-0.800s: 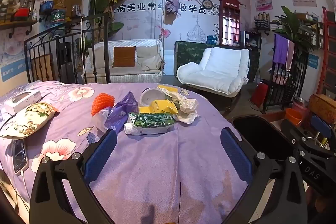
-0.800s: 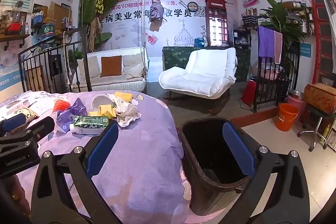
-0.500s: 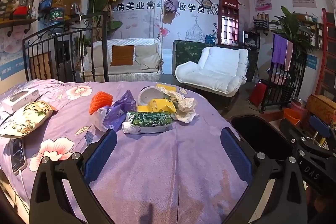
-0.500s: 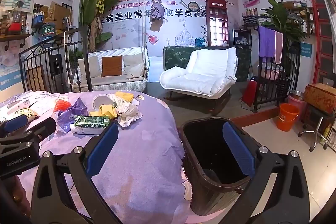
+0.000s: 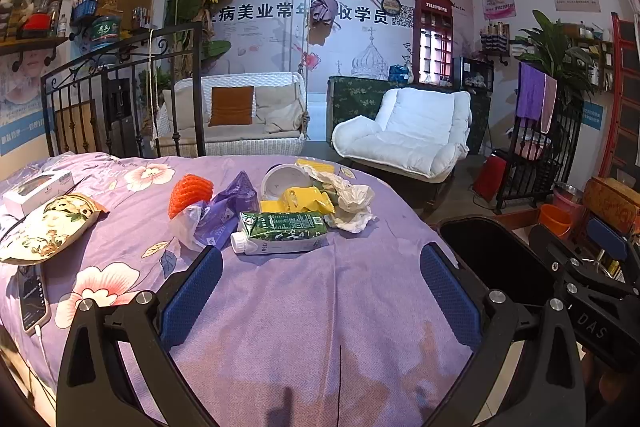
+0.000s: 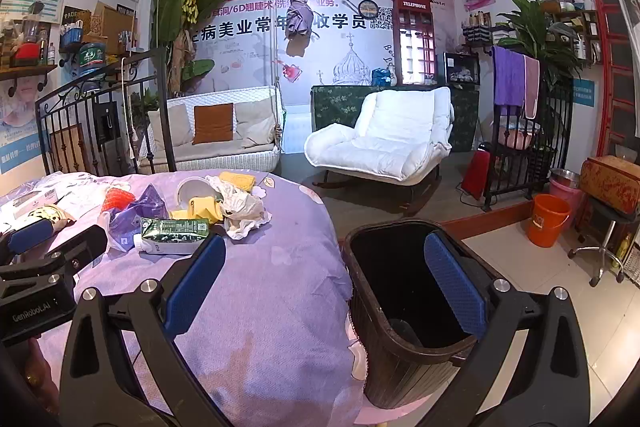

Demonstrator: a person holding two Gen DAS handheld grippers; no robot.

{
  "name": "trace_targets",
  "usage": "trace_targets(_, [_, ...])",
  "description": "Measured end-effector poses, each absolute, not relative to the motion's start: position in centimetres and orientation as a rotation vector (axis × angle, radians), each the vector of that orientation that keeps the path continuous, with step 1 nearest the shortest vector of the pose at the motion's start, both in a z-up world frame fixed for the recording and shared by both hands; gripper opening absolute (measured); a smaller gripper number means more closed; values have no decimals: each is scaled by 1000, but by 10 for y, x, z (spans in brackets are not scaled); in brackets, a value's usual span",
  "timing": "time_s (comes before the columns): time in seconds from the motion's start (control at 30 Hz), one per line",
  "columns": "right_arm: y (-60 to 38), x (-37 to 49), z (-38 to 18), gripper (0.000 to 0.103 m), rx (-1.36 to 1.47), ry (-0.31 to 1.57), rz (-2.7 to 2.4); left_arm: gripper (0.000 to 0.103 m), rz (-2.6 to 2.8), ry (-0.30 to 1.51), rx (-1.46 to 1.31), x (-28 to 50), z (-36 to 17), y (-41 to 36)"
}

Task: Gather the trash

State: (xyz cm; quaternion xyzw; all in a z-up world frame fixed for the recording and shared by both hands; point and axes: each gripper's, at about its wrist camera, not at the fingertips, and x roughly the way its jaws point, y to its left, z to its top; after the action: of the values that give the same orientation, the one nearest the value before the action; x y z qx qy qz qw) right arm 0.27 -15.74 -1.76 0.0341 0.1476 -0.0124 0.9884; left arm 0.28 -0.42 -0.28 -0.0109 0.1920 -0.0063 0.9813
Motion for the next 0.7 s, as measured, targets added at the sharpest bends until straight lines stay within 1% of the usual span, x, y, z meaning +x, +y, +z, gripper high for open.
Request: trace_targets(0.7, [-164, 8, -19, 99, 73, 297, -21, 98, -15, 387, -19, 3, -2, -8])
